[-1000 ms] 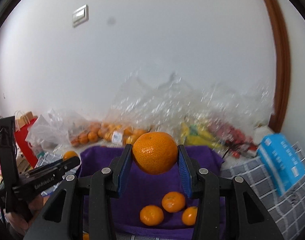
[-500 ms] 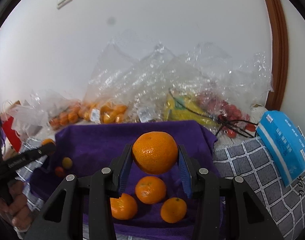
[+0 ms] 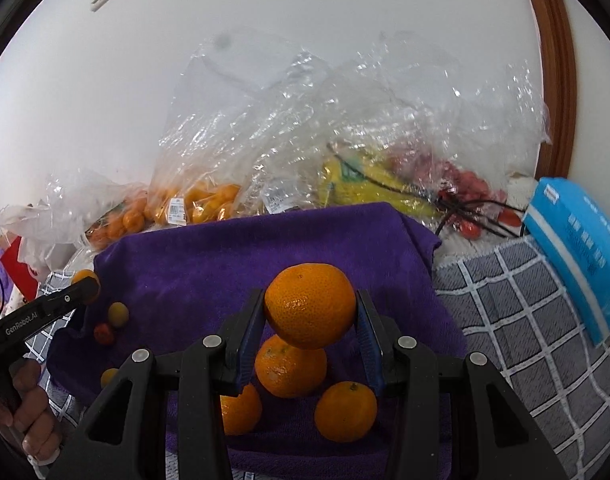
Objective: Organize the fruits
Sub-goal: 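Carry the orange in the right gripper over the towel and lower it while the left carries its orange, then open the right gripper to drop the large orange onto the towel, then open the left gripper to drop the small orange onto the towel, then withdraw both grippers from the towel toward the two loose oranges on the cover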
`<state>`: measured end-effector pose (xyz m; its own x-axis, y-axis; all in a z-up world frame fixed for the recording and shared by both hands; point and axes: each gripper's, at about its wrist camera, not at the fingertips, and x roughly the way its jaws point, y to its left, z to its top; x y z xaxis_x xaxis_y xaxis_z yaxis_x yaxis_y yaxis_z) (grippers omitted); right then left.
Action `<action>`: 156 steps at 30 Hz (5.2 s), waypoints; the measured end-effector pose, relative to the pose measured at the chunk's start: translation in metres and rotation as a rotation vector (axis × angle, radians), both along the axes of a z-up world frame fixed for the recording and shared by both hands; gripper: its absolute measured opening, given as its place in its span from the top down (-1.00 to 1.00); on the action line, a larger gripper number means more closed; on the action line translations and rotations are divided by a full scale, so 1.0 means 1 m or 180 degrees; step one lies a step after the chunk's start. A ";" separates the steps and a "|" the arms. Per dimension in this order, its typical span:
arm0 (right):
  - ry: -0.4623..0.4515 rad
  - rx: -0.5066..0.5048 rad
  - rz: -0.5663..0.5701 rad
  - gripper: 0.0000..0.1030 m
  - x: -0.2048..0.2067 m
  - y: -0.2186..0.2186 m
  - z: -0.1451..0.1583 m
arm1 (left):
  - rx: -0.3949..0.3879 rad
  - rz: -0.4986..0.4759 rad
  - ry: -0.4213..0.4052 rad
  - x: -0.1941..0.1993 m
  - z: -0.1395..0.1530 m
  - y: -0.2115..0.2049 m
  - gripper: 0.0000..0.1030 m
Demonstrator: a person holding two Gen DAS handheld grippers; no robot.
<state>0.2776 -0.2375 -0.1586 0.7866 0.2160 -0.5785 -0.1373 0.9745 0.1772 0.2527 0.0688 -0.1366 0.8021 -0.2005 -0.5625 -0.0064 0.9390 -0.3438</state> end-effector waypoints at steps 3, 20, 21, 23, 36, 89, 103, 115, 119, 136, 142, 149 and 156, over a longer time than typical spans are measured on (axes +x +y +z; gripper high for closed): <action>0.0011 0.0028 -0.0006 0.15 -0.001 -0.001 -0.001 | 0.0015 -0.0016 -0.0003 0.000 0.000 -0.001 0.38; -0.0082 -0.0171 -0.0073 0.14 -0.002 0.007 -0.002 | 0.0126 -0.0171 0.0070 0.003 -0.004 -0.013 0.37; -0.0088 -0.0181 -0.0094 0.14 -0.002 0.006 -0.002 | 0.0129 -0.0174 0.0078 0.003 -0.004 -0.014 0.37; -0.0097 -0.0182 -0.0142 0.14 -0.002 0.004 -0.002 | 0.0127 -0.0176 0.0084 0.004 -0.004 -0.013 0.37; 0.0003 -0.0273 -0.0244 0.14 0.004 0.001 -0.006 | 0.0146 -0.0207 0.0114 0.005 -0.005 -0.015 0.37; -0.0077 -0.0451 0.0010 0.06 -0.004 0.019 -0.005 | 0.0125 -0.0334 0.0101 0.003 -0.005 -0.019 0.35; -0.0210 -0.0439 0.0037 0.06 -0.015 0.023 0.004 | 0.0016 -0.0355 -0.0051 -0.006 0.003 -0.015 0.20; -0.0409 -0.0396 0.0039 0.06 -0.030 0.028 0.018 | 0.0168 -0.0343 -0.0113 -0.014 0.008 -0.023 0.20; -0.0502 -0.0332 0.0043 0.06 -0.037 0.029 0.026 | 0.0213 -0.0325 -0.0140 -0.018 0.011 -0.025 0.18; -0.0377 -0.0253 -0.0057 0.06 -0.084 0.022 0.048 | 0.0315 -0.0286 -0.0286 -0.033 0.028 -0.029 0.17; -0.0250 -0.0239 -0.0104 0.06 -0.115 0.014 0.053 | 0.0266 -0.0227 -0.0200 -0.037 0.034 -0.034 0.17; -0.0263 -0.0381 -0.0038 0.06 -0.142 0.023 0.049 | 0.0474 -0.0258 -0.0055 -0.064 0.041 -0.041 0.17; -0.0141 -0.0200 0.0019 0.06 -0.157 0.024 0.038 | 0.0699 -0.0262 0.0060 -0.100 0.038 -0.036 0.17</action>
